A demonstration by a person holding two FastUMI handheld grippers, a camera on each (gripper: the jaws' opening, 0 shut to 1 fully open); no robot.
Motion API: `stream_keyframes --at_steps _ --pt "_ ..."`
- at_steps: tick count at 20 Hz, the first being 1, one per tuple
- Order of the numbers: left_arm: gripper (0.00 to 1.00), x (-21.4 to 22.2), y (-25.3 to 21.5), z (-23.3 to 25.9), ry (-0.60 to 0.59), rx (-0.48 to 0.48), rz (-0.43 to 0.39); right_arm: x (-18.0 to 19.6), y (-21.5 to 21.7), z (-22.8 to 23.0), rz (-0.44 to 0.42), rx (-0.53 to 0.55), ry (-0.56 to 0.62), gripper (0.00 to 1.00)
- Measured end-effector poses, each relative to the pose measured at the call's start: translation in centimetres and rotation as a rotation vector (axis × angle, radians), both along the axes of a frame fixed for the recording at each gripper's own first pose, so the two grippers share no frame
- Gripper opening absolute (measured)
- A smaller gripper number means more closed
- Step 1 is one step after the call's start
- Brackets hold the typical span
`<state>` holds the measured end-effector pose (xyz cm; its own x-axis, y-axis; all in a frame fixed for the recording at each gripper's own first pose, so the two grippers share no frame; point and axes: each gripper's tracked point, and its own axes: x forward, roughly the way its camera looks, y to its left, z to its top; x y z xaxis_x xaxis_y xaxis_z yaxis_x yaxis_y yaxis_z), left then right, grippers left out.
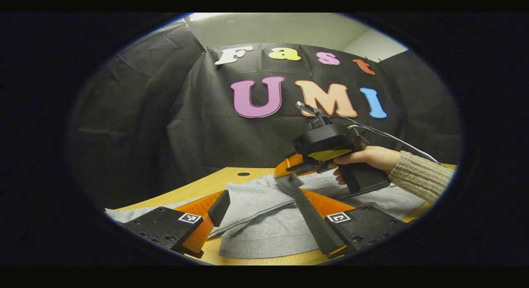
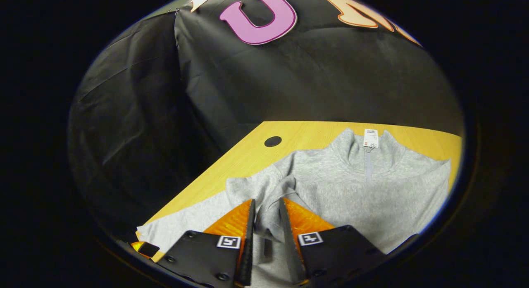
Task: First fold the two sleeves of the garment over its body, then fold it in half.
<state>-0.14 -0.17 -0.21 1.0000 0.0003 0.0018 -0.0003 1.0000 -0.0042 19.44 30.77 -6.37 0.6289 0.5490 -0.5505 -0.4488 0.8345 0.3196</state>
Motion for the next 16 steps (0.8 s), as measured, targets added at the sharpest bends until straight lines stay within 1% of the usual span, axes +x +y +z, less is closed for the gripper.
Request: stream_keyframes --at_steps 1,4,5,6,7,9,10,13,14,15,16 --pt "0.94 -0.1 0.0 -0.1 0.000 0.000 0.000 -0.1 0.0 0.0 0.004 -0.004 -0.011 0.39" --pt "0.95 0.0 0.1 0.0 0.000 0.000 0.000 -0.2 -0.6 0.5 0.005 -0.063 -0.089 1.00" --pt "0.95 0.0 0.0 -0.1 0.000 0.000 0.000 -0.3 -1.1 1.2 0.006 -0.072 -0.112 0.98" --pt "0.95 0.0 0.0 0.0 0.000 0.000 0.000 -0.6 -1.4 1.9 0.008 -0.070 -0.128 0.93" --pt "0.95 0.0 0.0 -0.1 0.000 0.000 0.000 -0.9 -2.0 2.7 0.005 -0.062 -0.139 0.98" --pt "0.94 -0.1 0.0 -0.1 0.000 0.000 0.000 -1.8 -3.8 4.5 -0.007 -0.049 -0.170 0.98" --pt "0.95 -0.2 0.1 -0.1 0.000 0.000 0.000 -2.3 -5.1 5.4 -0.018 -0.047 -0.191 0.98" --pt "0.94 -0.1 0.0 -0.2 -0.001 0.001 0.000 -4.0 -10.0 7.7 -0.075 -0.055 -0.267 0.98" --pt "0.94 -0.1 0.0 -0.2 -0.001 0.001 0.001 -4.8 -11.9 8.2 -0.103 -0.061 -0.297 0.93" --pt "0.94 -0.2 0.0 -0.3 0.000 0.001 0.001 -5.4 -13.7 8.7 -0.132 -0.068 -0.324 0.97" --pt "0.93 -0.2 0.1 -0.2 -0.001 0.000 0.002 -6.3 -15.5 9.1 -0.160 -0.071 -0.350 0.97"
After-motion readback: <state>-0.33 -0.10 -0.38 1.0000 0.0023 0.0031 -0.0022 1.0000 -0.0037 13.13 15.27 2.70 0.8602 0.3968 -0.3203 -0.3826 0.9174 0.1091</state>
